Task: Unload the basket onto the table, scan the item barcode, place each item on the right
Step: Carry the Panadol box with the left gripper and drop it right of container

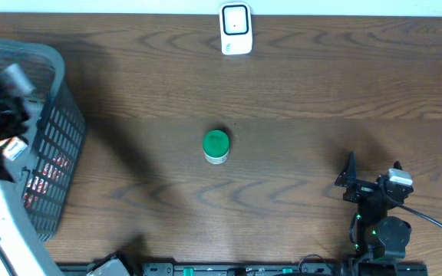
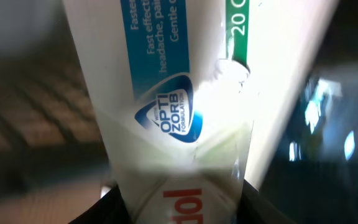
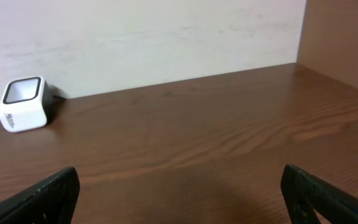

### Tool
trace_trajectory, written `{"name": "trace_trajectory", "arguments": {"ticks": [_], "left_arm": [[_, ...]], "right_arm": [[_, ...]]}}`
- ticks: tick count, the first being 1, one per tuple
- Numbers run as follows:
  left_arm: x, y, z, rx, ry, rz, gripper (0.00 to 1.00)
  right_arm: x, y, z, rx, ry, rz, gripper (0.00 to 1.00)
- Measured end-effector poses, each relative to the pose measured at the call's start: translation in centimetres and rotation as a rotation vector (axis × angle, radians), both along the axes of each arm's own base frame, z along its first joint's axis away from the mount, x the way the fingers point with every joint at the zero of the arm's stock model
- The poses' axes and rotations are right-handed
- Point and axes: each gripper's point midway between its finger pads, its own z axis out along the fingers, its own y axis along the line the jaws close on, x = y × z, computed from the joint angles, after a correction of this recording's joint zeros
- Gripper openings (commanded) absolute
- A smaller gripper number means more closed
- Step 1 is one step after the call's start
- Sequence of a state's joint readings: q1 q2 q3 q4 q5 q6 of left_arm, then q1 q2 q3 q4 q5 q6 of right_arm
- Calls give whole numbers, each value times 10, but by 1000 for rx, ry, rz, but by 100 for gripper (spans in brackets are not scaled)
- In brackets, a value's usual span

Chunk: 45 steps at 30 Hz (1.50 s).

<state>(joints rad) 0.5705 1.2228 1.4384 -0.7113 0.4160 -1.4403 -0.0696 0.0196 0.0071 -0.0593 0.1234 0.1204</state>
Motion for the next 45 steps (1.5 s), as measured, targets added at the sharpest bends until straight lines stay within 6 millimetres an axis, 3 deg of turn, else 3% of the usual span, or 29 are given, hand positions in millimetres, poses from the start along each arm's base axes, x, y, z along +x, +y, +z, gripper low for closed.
{"name": "trace_trajectory", "arguments": {"ticks": [3, 5, 10, 12, 16, 21, 26, 30, 32, 33, 34, 36, 38, 41, 43, 45], "left_arm": [[12, -52, 9, 3, -29, -160, 43], [21, -98, 8, 13, -28, -307, 43], [32, -209, -15, 48, 34, -637, 43], [32, -260, -37, 74, 91, -763, 43], [25, -336, -86, 136, 212, -933, 43], [13, -416, -158, 222, 339, -1097, 43], [-12, -465, -243, 295, 502, -1219, 43], [-36, -480, -302, 369, 623, -1315, 43], [-47, -484, -320, 413, 655, -1372, 53], [-55, -484, -328, 441, 676, -1407, 70], [-62, -482, -335, 478, 698, -1440, 79], [-67, -481, -335, 527, 700, -1471, 93], [-65, -481, -330, 576, 668, -1504, 95], [-55, -484, -302, 649, 562, -1576, 95], [-41, -492, -256, 716, 407, -1617, 95], [-23, -489, -183, 802, 212, -1591, 95]], "right_arm": [[0, 0, 0, 0, 0, 0, 99], [0, 0, 0, 0, 0, 0, 99], [0, 0, 0, 0, 0, 0, 99], [0, 0, 0, 0, 0, 0, 99], [0, 0, 0, 0, 0, 0, 99], [0, 0, 0, 0, 0, 0, 99], [0, 0, 0, 0, 0, 0, 99], [0, 0, 0, 0, 0, 0, 99], [0, 0, 0, 0, 0, 0, 99], [0, 0, 0, 0, 0, 0, 99], [0, 0, 0, 0, 0, 0, 99], [0, 0, 0, 0, 0, 0, 99], [0, 0, 0, 0, 0, 0, 99], [0, 0, 0, 0, 0, 0, 99], [0, 0, 0, 0, 0, 0, 99], [0, 0, 0, 0, 0, 0, 99]]}}
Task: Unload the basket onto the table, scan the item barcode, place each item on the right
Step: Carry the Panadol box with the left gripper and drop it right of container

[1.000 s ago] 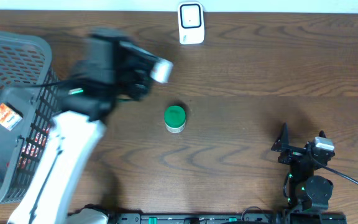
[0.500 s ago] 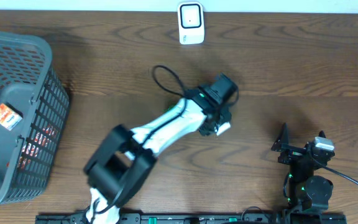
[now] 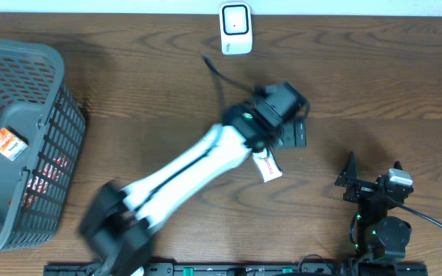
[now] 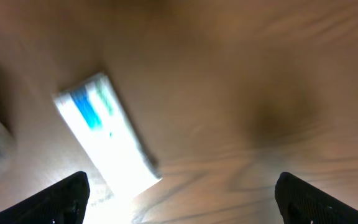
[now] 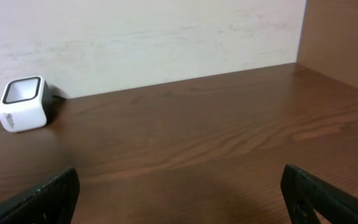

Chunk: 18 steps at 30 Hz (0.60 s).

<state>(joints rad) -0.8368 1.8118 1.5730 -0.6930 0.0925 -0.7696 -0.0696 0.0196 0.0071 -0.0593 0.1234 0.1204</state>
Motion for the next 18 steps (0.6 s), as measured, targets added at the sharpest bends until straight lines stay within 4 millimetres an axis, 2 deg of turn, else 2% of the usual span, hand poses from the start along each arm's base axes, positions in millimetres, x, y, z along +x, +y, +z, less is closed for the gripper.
{"name": "trace_trajectory", "arguments": {"ticks": [2, 3, 5, 6, 7, 8, 10, 11, 12, 13, 15, 18], "left_arm": [[13, 20, 61, -37, -148, 18, 96], [19, 41, 94, -50, -231, 54, 96], [32, 106, 167, -66, -420, 199, 96], [35, 133, 187, -66, -470, 262, 96], [36, 177, 211, -50, -537, 369, 96], [35, 212, 227, -36, -583, 456, 96], [28, 279, 249, 4, -646, 634, 96], [14, 337, 261, 54, -679, 806, 96], [3, 370, 265, 75, -687, 916, 96], [-3, 385, 264, 81, -677, 970, 96], [-30, 448, 256, 146, -636, 1210, 96], [-68, 502, 235, 175, -531, 1483, 96]], "right_arm": [[0, 0, 0, 0, 0, 0, 99], [0, 0, 0, 0, 0, 0, 99], [0, 0, 0, 0, 0, 0, 99], [0, 0, 0, 0, 0, 0, 99], [0, 0, 0, 0, 0, 0, 99], [0, 0, 0, 0, 0, 0, 99], [0, 0, 0, 0, 0, 0, 99], [0, 0, 0, 0, 0, 0, 99], [0, 0, 0, 0, 0, 1, 99], [0, 0, 0, 0, 0, 0, 99], [0, 0, 0, 0, 0, 0, 99], [0, 0, 0, 0, 0, 1, 99]]}}
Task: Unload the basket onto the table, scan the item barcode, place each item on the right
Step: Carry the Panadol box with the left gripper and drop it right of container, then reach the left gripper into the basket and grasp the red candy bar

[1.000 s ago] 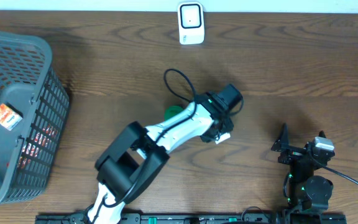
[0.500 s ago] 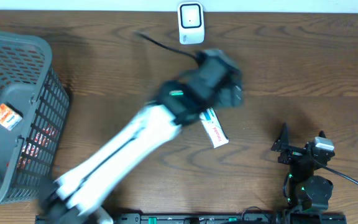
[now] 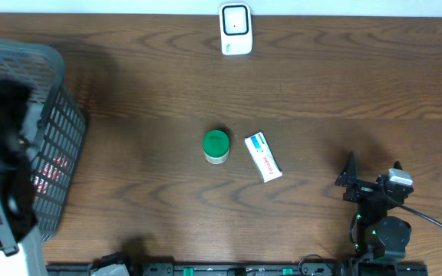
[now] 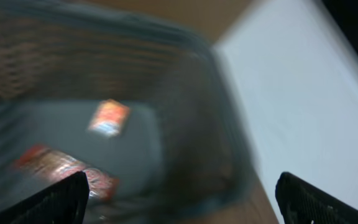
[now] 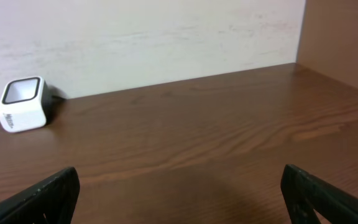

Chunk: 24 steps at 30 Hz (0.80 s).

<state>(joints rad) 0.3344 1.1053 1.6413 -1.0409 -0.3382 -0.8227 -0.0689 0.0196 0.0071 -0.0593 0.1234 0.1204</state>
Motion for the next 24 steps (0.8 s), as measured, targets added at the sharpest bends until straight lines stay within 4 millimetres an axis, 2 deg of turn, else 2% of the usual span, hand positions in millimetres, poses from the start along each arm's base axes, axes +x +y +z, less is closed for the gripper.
{"name": "trace_trajectory", "arguments": {"ticks": [3, 5, 7, 8, 9, 11, 14, 20, 24], "left_arm": [[-24, 33, -25, -122, 23, 196, 96], [-31, 48, -46, -213, 46, 289, 96], [-34, 60, -79, -329, 105, 374, 96], [-36, 63, -93, -377, 138, 408, 96], [-40, 64, -120, -461, 201, 466, 96], [-42, 67, -154, -556, 279, 540, 96], [-37, 71, -201, -662, 381, 620, 96], [-22, 82, -264, -749, 511, 678, 96], [-18, 85, -286, -770, 556, 693, 96]], "right_arm": [[0, 0, 0, 0, 0, 0, 99], [0, 0, 0, 0, 0, 0, 99], [0, 0, 0, 0, 0, 0, 99], [0, 0, 0, 0, 0, 0, 99], [0, 0, 0, 0, 0, 0, 99], [0, 0, 0, 0, 0, 0, 99], [0, 0, 0, 0, 0, 0, 99], [0, 0, 0, 0, 0, 0, 99], [0, 0, 0, 0, 0, 0, 99]]}}
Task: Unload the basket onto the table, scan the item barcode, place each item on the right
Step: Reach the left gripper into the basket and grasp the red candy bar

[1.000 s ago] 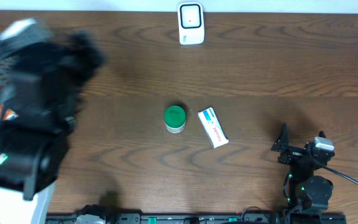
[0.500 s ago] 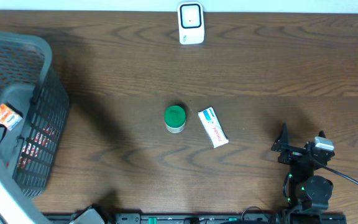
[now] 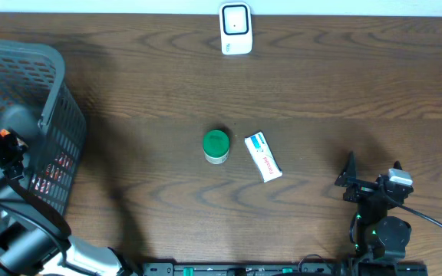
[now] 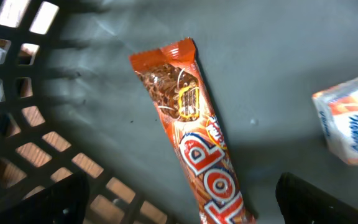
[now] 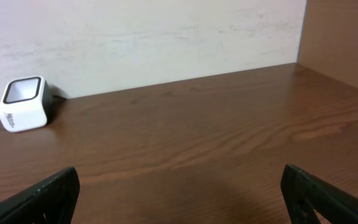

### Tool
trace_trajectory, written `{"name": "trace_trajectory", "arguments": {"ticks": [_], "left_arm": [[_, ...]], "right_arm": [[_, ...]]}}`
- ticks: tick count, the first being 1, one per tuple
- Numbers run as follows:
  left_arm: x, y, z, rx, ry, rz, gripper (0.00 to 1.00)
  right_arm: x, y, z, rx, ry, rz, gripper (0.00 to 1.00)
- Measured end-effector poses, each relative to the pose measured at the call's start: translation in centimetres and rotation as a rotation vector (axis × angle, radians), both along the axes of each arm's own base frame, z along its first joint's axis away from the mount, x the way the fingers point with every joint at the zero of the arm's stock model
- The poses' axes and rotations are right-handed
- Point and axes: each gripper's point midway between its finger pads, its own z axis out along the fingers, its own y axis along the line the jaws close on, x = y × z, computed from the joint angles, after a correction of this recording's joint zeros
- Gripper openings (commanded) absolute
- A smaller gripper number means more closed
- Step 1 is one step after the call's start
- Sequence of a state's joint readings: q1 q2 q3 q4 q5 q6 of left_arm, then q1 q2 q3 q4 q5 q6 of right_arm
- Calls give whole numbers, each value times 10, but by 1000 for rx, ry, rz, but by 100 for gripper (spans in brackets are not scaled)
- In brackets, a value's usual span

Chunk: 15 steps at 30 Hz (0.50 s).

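An orange chocolate bar [image 4: 190,127] lies on the floor of the grey mesh basket [image 3: 52,92], with a white and orange pack [image 4: 351,118] to its right. My left gripper [image 4: 179,210] hangs open low inside the basket, its fingers either side of the bar's near end, touching nothing. The white barcode scanner [image 3: 235,29] stands at the table's far edge, also seen as the scanner [image 5: 22,103] in the right wrist view. My right gripper [image 5: 179,202] rests open and empty at the front right.
A green-lidded jar [image 3: 216,146] and a white and blue box [image 3: 263,156] lie side by side mid-table. The basket wall [image 4: 17,112] is close on the left of my left gripper. The right arm [image 3: 378,207] sits near the front edge.
My left gripper was over the basket in a blurred view; now it is low inside it, right above the chocolate bar. It stays open. The right arm has not moved.
My left gripper was at the basket, shut on the white and blue box. Then it was open at mid-table with the box lying beside the jar. Then it was back above the basket, and now it is down inside it over the chocolate bar.
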<state>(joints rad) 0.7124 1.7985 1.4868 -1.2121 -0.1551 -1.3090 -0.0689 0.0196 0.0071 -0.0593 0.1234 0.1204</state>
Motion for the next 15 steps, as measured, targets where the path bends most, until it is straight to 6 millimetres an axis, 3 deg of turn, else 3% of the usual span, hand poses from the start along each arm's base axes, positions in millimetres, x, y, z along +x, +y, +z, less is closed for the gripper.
{"name": "trace_trajectory", "arguments": {"ticks": [15], "left_arm": [[2, 2, -69, -101, 118, 0, 96]], "right_arm": [[0, 0, 0, 0, 0, 0, 99]]}}
